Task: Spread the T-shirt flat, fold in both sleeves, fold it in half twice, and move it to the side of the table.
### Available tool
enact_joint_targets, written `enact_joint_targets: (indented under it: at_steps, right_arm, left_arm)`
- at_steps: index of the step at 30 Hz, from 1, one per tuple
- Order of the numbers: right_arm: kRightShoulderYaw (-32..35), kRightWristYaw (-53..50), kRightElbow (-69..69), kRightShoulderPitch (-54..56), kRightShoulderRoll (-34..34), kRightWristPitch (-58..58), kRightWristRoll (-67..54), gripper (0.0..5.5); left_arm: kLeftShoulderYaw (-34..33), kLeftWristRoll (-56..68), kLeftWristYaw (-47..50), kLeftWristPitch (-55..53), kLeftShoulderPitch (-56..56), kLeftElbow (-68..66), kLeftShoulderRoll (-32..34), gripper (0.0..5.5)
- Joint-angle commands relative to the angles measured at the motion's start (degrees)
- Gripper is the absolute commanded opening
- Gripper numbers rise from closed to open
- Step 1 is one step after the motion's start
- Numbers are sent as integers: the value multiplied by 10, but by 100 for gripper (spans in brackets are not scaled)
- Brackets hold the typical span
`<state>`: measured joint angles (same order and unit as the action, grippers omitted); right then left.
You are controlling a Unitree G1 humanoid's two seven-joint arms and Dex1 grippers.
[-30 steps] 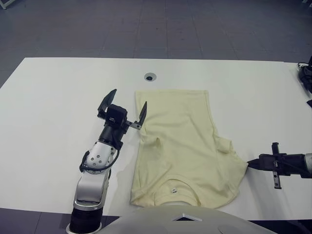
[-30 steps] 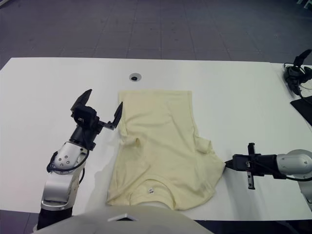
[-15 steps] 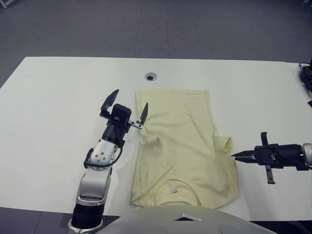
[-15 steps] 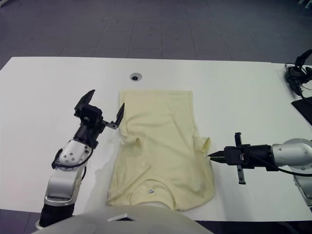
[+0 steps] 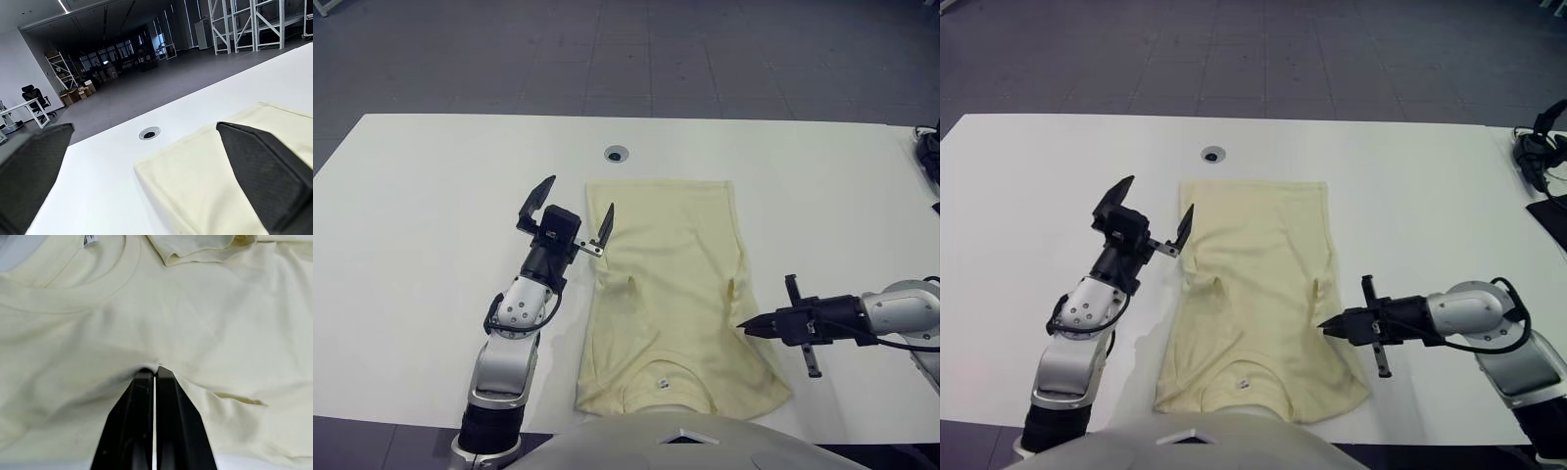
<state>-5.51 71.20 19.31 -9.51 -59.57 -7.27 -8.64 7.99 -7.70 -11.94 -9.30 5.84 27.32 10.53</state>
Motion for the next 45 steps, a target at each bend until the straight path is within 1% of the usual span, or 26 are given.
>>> enact_joint_targets:
  at_steps: [1, 6, 14, 24, 36, 40, 45]
  right_arm:
    - [-33, -8, 16, 19, 19, 9, 18, 4]
    - [-49, -20, 24, 26, 34, 16, 25, 4]
    - [-43, -29, 49, 37, 45, 51, -2, 4]
    - [-69, -59, 52, 51, 70, 68, 22, 4]
    - [-93, -79, 23, 17, 77, 51, 61, 4]
    - [-96, -83, 19, 5, 79, 64, 58, 63]
    - [-79, -94, 17, -3, 88, 75, 37, 146]
  left_arm:
    - [0, -7, 0, -2, -5, -4, 8, 540]
    - [4, -5, -3, -4, -8, -4, 10, 540]
    - [6, -3, -3, -5, -5, -1, 13, 540]
    - [8, -3, -3, -6, -6, -4, 16, 540]
    - [13, -2, -6, -7, -13, -12, 17, 540]
    - [12, -1, -8, -6, -16, -16, 19, 540]
    - [11, -1, -8, -4, -16, -17, 19, 540]
